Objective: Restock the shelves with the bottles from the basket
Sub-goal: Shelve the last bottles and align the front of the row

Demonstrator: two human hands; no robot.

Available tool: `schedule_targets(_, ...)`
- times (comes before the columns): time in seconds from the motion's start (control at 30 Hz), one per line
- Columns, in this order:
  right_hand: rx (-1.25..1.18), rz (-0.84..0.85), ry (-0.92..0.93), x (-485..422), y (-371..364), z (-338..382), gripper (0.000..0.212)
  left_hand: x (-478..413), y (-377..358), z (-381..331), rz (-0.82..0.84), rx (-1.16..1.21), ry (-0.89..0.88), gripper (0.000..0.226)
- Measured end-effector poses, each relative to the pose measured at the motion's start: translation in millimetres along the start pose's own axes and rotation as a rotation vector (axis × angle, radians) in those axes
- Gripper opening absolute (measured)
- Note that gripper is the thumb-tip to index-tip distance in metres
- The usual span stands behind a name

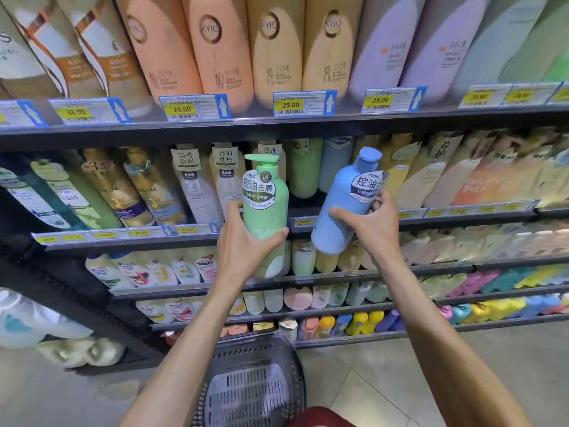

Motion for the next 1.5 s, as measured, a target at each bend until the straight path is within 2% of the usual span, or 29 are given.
schedule_targets(0.17, -0.081, -0.086, 0.02, -12.4, 4.2, -8.6, 0.075, -1.5, -5.6, -3.4, -0.022, -0.012, 0.015, 0.086)
schedule_targets(0.4, -0.187, -0.228, 0.072, -25.9, 6.9, -8.3, 0.064, -1.8, -8.9, -5.8, -0.053, -0.02, 0.013, 0.082)
schedule_targets(0.6, -0.195, -0.274, 0.082, -36.2, 3.3, -10.6, 0.065, -1.6, -8.6, -4.8, -0.054, -0.026, 0.004, 0.083)
schedule_targets(1.0, -0.059, -0.285, 0.116, -45.0, -2.1, -18.2, 0.07, -5.7, -11.1, -9.8, -0.059, -0.052, 0.008, 0.084)
schedule_targets(1.5, 0.279, -0.114, 0.159, -68.6, -18.2, -22.9, 0.076, -13.5, -13.7, -4.7, -0.034, -0.035, 0.005, 0.082)
Point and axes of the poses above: each hand's wrist, its own x-axis away from the middle knuckle, its own y-axis out of the back of the hand, z = x × y, the point moved 5 cm from there along -x, towards the middle knuckle, and after that the axes turned 15 degrees about y, right-handed, at the moved point
